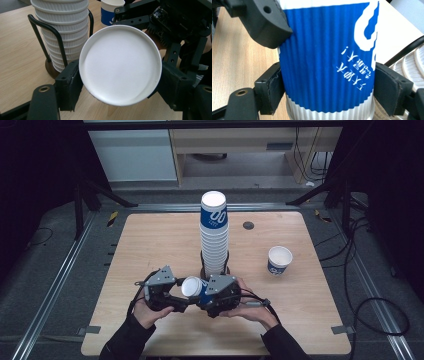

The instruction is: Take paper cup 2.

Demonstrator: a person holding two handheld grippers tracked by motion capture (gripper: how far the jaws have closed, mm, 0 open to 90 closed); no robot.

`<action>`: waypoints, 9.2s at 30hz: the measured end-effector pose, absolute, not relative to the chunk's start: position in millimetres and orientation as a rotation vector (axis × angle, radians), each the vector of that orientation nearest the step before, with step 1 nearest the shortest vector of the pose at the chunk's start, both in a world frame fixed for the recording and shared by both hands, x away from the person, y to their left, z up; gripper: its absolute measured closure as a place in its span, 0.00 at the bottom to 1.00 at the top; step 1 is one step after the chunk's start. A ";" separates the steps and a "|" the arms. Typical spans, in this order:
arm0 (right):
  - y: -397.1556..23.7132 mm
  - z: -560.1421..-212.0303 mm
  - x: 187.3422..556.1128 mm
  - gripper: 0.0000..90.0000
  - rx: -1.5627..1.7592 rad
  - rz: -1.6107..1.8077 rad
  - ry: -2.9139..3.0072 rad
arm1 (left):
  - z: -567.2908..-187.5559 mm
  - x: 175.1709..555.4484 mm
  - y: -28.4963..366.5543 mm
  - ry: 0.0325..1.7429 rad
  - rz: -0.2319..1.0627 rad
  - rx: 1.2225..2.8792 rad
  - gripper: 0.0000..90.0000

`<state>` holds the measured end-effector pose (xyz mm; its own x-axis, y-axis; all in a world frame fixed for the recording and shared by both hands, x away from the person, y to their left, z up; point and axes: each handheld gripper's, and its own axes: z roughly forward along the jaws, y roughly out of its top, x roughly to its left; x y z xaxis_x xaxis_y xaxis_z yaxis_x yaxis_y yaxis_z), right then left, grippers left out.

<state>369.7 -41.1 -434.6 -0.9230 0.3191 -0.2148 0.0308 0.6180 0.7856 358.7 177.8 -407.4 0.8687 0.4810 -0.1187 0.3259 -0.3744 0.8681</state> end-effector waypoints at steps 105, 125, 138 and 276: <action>-71.7 -437.6 377.5 0.17 0.268 1.239 2.632 | -409.5 360.5 179.9 0.506 0.073 2.039 0.22; -52.6 -444.1 369.5 0.15 0.185 1.134 2.662 | -420.2 363.4 172.6 0.531 0.033 2.105 0.29; -63.1 -433.7 371.7 0.09 0.228 1.266 2.627 | -414.6 364.2 181.2 0.518 0.047 2.072 0.29; -100.4 -417.8 379.9 0.16 0.325 1.851 2.618 | -419.9 362.5 184.5 0.329 -0.096 1.934 0.30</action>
<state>379.9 -100.4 -417.8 -0.9764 0.1167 0.1818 0.2103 0.3209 0.9235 362.5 184.5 -419.9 0.9580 0.1827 -0.2211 0.2730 -0.3443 0.8983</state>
